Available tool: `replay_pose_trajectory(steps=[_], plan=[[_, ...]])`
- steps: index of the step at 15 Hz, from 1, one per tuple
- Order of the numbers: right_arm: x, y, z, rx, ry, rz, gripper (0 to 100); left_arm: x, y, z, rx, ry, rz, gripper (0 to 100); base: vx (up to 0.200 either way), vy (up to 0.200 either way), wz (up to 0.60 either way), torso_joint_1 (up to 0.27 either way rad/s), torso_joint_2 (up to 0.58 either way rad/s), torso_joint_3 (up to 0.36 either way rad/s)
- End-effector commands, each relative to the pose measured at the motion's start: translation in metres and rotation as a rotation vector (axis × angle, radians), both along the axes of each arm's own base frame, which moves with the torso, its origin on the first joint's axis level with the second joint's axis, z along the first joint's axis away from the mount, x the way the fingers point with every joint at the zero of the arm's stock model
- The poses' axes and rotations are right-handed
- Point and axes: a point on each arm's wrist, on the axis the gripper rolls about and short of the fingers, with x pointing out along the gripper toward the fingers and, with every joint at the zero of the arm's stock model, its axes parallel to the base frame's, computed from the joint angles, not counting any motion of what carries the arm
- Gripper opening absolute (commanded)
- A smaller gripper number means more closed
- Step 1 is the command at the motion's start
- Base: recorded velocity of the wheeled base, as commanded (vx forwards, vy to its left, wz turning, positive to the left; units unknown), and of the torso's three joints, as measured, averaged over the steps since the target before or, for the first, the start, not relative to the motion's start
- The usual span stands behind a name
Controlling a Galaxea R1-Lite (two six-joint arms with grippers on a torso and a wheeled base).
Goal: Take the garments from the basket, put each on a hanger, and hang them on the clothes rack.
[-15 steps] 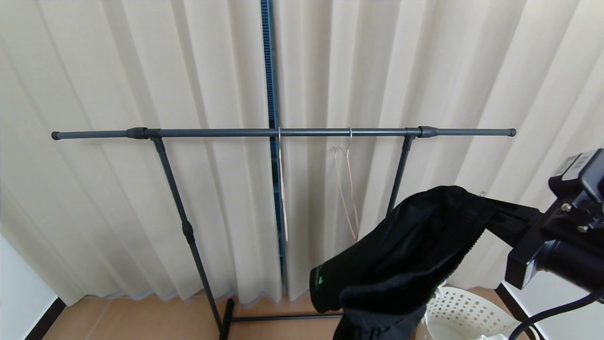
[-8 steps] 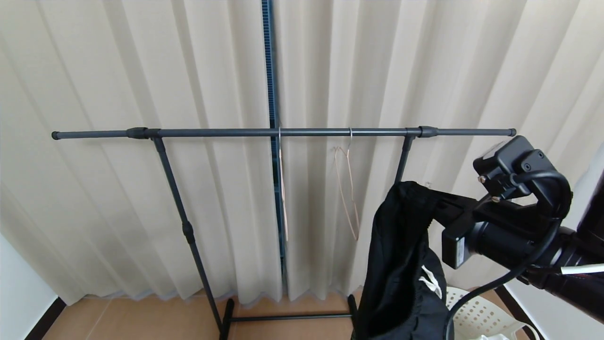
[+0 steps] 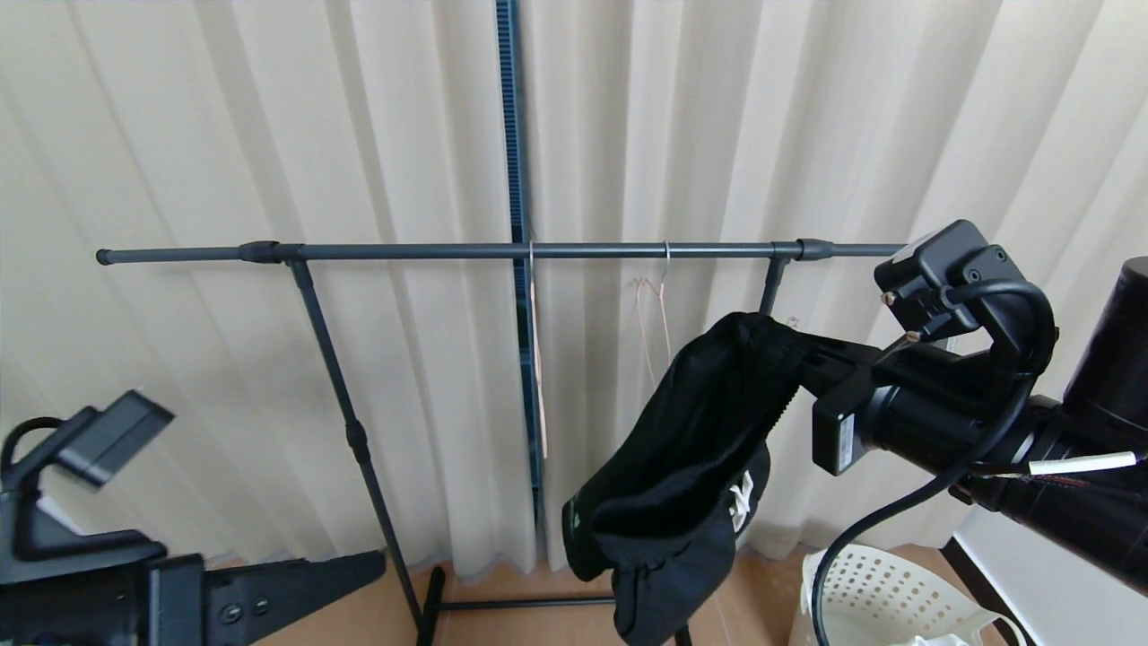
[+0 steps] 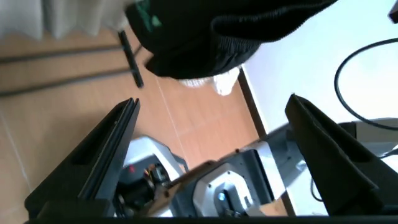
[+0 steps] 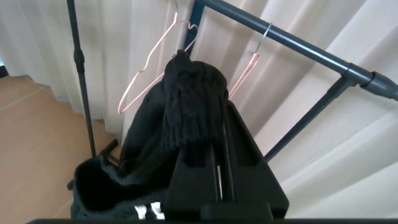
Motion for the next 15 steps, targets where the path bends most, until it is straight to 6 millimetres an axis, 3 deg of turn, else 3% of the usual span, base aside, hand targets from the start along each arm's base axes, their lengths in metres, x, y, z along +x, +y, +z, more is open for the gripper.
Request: replay_pose_trajectory(steps=[1, 5, 11, 15], plan=[[-0.005, 0.006, 0.000, 0.007, 0.005, 0.029, 0, 0.040, -0.038, -0.017, 0.047, 0.153, -0.074, 100, 0.000, 0.000, 0.00, 0.000, 0.00, 0.000], [-0.011, 0.018, -0.005, 0.044, 0.047, 0.070, 0, 0.053, -0.078, -0.051, 0.100, 0.255, -0.175, 100, 0.000, 0.000, 0.00, 0.000, 0.00, 0.000], [-0.019, 0.024, -0.005, 0.100, 0.083, 0.099, 0, 0.070, -0.133, -0.098, 0.164, 0.237, -0.228, 100, 0.000, 0.000, 0.00, 0.000, 0.00, 0.000], [-0.017, 0.026, -0.002, 0.107, 0.076, 0.106, 0, 0.083, -0.143, -0.097, 0.150, 0.203, -0.186, 100, 0.000, 0.000, 0.00, 0.000, 0.00, 0.000]])
